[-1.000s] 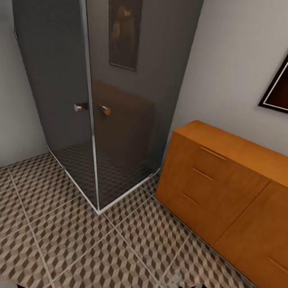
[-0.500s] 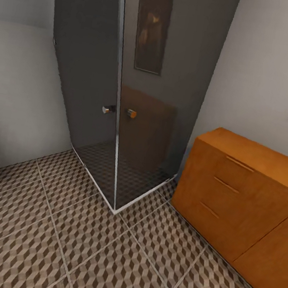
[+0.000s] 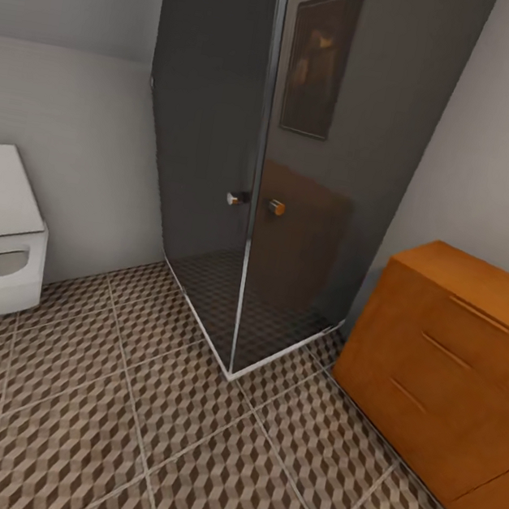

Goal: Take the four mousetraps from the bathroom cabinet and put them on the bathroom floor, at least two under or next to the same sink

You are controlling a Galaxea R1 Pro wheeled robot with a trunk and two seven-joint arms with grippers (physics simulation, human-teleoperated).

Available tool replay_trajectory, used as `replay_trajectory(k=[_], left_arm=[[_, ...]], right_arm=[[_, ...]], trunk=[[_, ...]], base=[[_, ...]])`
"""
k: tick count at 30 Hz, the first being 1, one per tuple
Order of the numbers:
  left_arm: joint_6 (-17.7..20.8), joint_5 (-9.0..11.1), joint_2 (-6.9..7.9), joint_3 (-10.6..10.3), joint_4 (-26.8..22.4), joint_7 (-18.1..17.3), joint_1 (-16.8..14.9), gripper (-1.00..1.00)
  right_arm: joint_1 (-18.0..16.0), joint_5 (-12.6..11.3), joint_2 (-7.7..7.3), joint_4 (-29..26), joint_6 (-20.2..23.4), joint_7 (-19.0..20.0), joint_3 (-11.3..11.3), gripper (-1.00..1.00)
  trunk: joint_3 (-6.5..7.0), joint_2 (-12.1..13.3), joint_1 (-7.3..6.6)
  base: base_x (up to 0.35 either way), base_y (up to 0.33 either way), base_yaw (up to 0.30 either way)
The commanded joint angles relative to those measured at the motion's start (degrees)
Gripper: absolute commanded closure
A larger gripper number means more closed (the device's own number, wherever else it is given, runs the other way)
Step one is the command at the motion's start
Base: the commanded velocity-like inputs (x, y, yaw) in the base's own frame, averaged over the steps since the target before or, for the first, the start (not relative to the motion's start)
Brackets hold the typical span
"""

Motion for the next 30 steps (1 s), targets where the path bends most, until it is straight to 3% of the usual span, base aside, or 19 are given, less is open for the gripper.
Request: replay_trajectory(k=[1, 12, 25, 30], left_arm=[[-0.1, 0.1, 0.01, -0.3, -0.2, 0.3, -0.1, 1.0], [-0.1, 0.1, 0.08, -0.3, -0.2, 0.3, -0.1, 1.0], [-0.7, 0.4, 0.06, -0.2, 0.2, 0.4, 0.0, 1.0], [-2.9, 1.7, 0.06, -0.2, 0.2, 0.5, 0.1, 1.0]], right_arm=[[0.0, 0.4, 0.02, 0.1, -0.2, -0.2, 0.0, 1.0], [0.4, 0.3, 1.09, 0.2, -0.3, -0.4, 0.0, 1.0], [1.3, -0.7, 1.16, 0.2, -3.0, -0.5, -0.5, 1.0], [2.4, -0.8, 1.61, 0.4, -5.5, -4.4, -1.0, 1.0]], trunk=[[-0.05, 0.0, 0.0], [-0.2, 0.0, 0.0], [-0.5, 0.0, 0.0], [-0.61, 0.0, 0.0]], base=[[0.0, 0.0, 0.289], [0.0, 0.0, 0.289], [0.0, 0.0, 0.289], [0.0, 0.0, 0.289]])
